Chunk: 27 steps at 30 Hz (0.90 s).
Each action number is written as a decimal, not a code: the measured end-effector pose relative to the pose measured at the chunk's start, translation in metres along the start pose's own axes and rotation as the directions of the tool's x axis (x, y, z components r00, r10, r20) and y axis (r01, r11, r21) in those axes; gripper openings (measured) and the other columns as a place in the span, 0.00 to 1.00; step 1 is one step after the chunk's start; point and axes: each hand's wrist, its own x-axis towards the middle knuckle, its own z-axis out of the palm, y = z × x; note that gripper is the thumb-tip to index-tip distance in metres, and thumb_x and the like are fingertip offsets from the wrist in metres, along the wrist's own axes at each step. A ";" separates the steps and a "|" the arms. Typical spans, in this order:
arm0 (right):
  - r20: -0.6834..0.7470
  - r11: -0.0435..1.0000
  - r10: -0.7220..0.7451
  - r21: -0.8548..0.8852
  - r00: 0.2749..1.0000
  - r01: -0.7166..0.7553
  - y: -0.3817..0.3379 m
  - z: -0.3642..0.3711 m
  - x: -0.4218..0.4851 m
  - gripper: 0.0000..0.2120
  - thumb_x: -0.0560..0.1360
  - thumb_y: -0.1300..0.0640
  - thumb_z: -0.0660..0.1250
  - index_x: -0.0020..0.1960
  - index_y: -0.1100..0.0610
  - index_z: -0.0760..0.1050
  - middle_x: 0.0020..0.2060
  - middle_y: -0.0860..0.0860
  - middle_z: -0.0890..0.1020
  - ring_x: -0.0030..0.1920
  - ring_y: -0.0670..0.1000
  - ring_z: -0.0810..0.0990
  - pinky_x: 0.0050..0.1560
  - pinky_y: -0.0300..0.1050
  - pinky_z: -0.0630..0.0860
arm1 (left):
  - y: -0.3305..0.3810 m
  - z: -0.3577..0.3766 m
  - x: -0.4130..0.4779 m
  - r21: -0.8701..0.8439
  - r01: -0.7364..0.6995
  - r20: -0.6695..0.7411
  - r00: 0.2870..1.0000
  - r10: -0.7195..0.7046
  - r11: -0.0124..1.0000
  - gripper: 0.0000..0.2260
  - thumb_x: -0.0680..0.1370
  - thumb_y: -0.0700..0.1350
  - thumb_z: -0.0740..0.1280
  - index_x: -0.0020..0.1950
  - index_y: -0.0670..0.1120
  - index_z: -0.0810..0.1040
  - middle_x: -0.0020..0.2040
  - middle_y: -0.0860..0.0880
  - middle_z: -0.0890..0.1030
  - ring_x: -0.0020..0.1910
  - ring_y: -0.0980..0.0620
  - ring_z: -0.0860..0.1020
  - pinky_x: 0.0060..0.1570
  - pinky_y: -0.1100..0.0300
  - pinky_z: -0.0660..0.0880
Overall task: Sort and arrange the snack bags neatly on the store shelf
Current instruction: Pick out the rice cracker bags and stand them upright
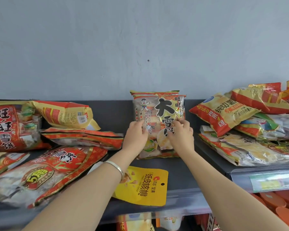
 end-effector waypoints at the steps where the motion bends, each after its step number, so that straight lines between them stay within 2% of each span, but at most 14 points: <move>1: 0.005 0.998 -0.053 -0.029 0.999 0.053 -0.006 -0.001 -0.003 0.21 0.78 0.53 0.63 0.70 0.53 0.68 0.71 0.55 0.66 0.69 0.61 0.64 0.64 0.58 0.69 | 0.004 -0.010 -0.004 0.057 -0.070 -0.001 0.998 0.070 0.996 0.19 0.81 0.44 0.60 0.72 0.47 0.68 0.68 0.46 0.69 0.64 0.47 0.72 0.62 0.54 0.70; 5: 0.001 0.967 -0.230 -0.112 0.973 0.229 -0.037 -0.005 -0.013 0.16 0.80 0.50 0.58 0.66 0.51 0.73 0.66 0.53 0.72 0.67 0.59 0.67 0.62 0.55 0.67 | 0.012 -0.050 -0.016 0.292 -0.244 -0.068 0.959 0.275 0.925 0.13 0.82 0.45 0.57 0.64 0.47 0.75 0.58 0.48 0.76 0.55 0.50 0.76 0.47 0.57 0.72; 9: -0.002 0.899 -0.405 -0.180 0.914 0.398 -0.080 -0.010 -0.027 0.15 0.80 0.51 0.58 0.65 0.51 0.75 0.64 0.52 0.74 0.66 0.59 0.69 0.61 0.57 0.68 | -0.012 -0.095 -0.026 0.607 -0.238 -0.057 0.939 0.340 0.759 0.11 0.81 0.48 0.58 0.60 0.49 0.76 0.55 0.49 0.78 0.54 0.50 0.75 0.44 0.57 0.73; 13: -0.011 0.800 -0.582 -0.182 0.813 0.571 -0.133 -0.004 -0.044 0.13 0.79 0.53 0.61 0.58 0.54 0.80 0.56 0.54 0.80 0.60 0.61 0.74 0.55 0.57 0.70 | -0.051 -0.153 -0.040 0.717 -0.199 -0.036 0.947 0.321 0.668 0.11 0.80 0.49 0.59 0.57 0.49 0.77 0.54 0.51 0.80 0.53 0.50 0.77 0.41 0.58 0.71; 18: 0.131 0.628 -0.746 -0.186 0.653 0.755 -0.221 0.015 -0.082 0.18 0.80 0.49 0.53 0.64 0.54 0.75 0.61 0.54 0.78 0.64 0.59 0.71 0.62 0.56 0.67 | -0.108 -0.235 -0.071 0.788 -0.098 -0.045 0.975 0.216 0.608 0.11 0.80 0.51 0.58 0.59 0.51 0.76 0.54 0.52 0.79 0.53 0.50 0.76 0.45 0.55 0.68; 22: 0.181 0.522 -0.818 -0.163 0.546 0.837 -0.293 0.045 -0.116 0.16 0.81 0.50 0.56 0.64 0.54 0.74 0.59 0.54 0.78 0.63 0.60 0.72 0.60 0.57 0.68 | -0.172 -0.304 -0.099 0.808 0.027 -0.092 0.992 0.081 0.588 0.12 0.80 0.51 0.59 0.60 0.52 0.76 0.55 0.52 0.80 0.55 0.49 0.76 0.51 0.52 0.72; 27: 0.278 0.428 -0.849 -0.136 0.449 0.893 -0.374 0.087 -0.151 0.16 0.81 0.50 0.56 0.66 0.52 0.71 0.62 0.52 0.76 0.65 0.57 0.70 0.61 0.55 0.67 | -0.254 -0.389 -0.142 0.861 0.077 -0.078 0.997 -0.019 0.503 0.13 0.80 0.54 0.58 0.63 0.54 0.74 0.57 0.54 0.79 0.58 0.50 0.75 0.54 0.53 0.70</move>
